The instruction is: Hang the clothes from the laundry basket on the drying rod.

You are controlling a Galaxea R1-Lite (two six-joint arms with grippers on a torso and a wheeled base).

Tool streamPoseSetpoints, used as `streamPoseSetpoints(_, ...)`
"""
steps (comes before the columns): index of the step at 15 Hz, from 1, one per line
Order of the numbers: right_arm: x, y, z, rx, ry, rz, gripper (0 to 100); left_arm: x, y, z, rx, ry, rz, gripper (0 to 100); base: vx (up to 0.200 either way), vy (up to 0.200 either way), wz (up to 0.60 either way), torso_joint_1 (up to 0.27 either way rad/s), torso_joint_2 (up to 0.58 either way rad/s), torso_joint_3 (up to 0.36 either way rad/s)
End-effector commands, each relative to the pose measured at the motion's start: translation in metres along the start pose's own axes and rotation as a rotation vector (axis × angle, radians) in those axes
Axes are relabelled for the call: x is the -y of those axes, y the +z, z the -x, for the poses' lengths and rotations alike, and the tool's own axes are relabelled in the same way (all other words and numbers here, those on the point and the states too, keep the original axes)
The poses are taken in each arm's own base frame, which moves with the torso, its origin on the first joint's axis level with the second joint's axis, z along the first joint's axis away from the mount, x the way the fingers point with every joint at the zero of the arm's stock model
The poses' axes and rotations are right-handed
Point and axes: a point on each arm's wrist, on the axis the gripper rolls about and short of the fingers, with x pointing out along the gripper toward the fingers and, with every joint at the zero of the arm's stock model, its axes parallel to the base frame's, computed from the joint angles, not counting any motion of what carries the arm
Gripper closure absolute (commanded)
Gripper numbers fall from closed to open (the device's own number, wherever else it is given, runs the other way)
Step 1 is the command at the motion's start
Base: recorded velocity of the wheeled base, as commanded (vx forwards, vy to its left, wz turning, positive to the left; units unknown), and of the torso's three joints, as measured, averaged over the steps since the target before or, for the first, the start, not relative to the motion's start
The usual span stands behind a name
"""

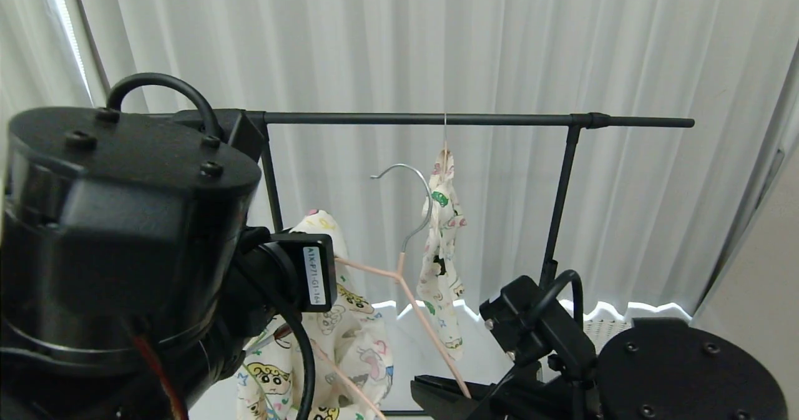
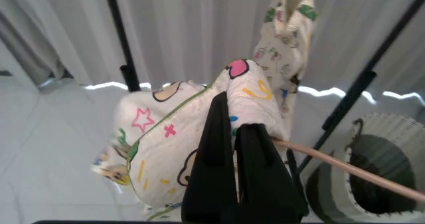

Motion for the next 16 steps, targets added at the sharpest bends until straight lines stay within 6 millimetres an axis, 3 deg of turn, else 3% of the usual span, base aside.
streamPoseSetpoints(1,-0.002,-0.003,-0.009,-0.014,-0.005,0.005,100,0.006,0.001,0.01,0.009,-0.051,-0.002,100,0.0,0.0,0.0,0.0,0.0,0.0)
streamPoseSetpoints(6,-0.005,-0.001,-0.016,-0.008,-0.003,0.004,100,0.019,0.016,0.03,0.048,-0.153,0.054,100,0.0,0.0,0.0,0.0,0.0,0.0)
streamPoseSetpoints(11,-0.01,0.003,-0.026,0.002,0.002,-0.001,100,0.028,0.013,0.043,0.047,-0.22,0.042,100,0.0,0.0,0.0,0.0,0.0,0.0)
streamPoseSetpoints(13,-0.009,0.002,-0.025,0.001,-0.002,-0.002,100,0.021,0.017,0.033,0.05,-0.166,0.06,100,0.0,0.0,0.0,0.0,0.0,0.0)
streamPoseSetpoints(16,-0.007,0.006,-0.015,0.017,0.002,-0.014,100,-0.004,0.029,0.01,0.065,-0.032,0.119,100,0.0,0.0,0.0,0.0,0.0,0.0)
